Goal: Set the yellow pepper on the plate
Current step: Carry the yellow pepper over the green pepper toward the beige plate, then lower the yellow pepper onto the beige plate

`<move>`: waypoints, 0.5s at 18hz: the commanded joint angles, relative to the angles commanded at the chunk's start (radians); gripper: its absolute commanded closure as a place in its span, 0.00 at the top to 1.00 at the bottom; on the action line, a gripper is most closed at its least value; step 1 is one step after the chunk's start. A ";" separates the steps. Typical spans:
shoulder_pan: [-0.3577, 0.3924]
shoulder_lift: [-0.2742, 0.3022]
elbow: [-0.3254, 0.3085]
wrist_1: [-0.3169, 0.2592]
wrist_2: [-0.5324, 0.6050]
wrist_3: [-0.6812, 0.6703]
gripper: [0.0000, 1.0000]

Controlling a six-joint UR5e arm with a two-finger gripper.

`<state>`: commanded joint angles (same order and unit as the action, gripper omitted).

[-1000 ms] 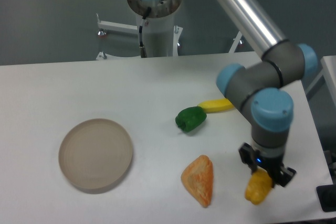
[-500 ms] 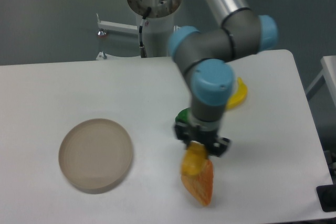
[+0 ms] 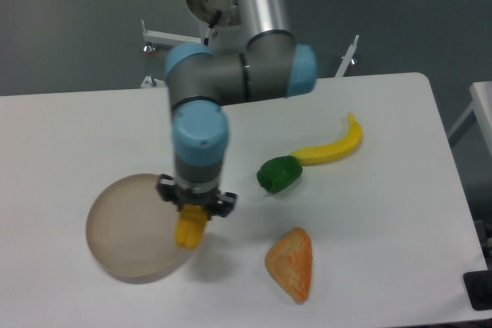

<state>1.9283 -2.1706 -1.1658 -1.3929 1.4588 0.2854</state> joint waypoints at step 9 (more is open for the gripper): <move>-0.109 0.017 -0.133 0.222 0.142 -0.041 0.61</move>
<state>1.8194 -2.1537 -1.2991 -1.1708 1.6012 0.2439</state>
